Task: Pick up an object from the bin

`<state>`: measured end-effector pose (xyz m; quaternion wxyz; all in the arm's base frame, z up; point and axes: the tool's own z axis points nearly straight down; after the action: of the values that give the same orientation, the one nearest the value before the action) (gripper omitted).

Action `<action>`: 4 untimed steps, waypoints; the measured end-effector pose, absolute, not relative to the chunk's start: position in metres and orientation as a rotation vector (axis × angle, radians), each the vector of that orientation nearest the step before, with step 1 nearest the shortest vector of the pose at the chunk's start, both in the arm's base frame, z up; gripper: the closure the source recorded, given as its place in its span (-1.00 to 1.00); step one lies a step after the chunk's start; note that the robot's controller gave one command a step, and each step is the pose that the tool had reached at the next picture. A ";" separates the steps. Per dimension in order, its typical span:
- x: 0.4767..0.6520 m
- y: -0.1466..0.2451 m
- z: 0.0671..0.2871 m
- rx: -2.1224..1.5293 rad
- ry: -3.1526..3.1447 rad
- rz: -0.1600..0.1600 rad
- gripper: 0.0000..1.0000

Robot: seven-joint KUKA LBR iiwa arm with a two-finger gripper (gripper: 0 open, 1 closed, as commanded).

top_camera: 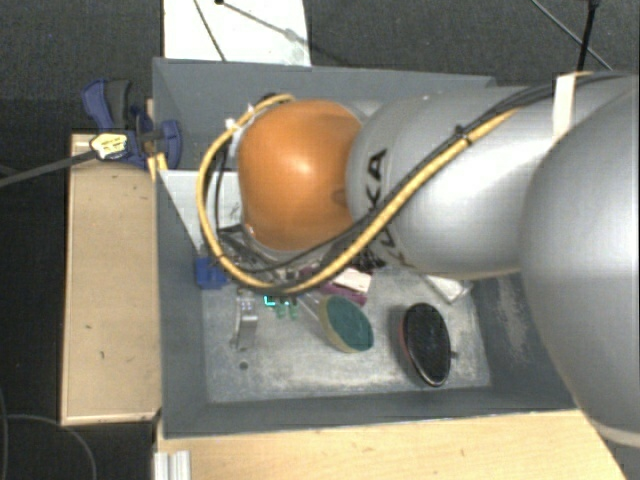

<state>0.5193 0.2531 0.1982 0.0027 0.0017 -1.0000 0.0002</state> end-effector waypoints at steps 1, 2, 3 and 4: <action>0.535 0.188 0.233 0.613 -3.088 0.001 -1.00; 0.508 0.126 0.215 0.820 -3.032 0.002 -1.00; 0.516 0.073 0.137 0.764 -3.042 0.001 -1.00; 0.550 0.055 0.074 0.629 -3.099 0.002 -1.00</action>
Offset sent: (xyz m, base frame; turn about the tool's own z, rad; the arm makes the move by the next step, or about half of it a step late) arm 0.0135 -0.0634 0.0330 -0.3928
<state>0.5496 0.0550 0.0739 -0.0102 0.1989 -0.9800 0.0006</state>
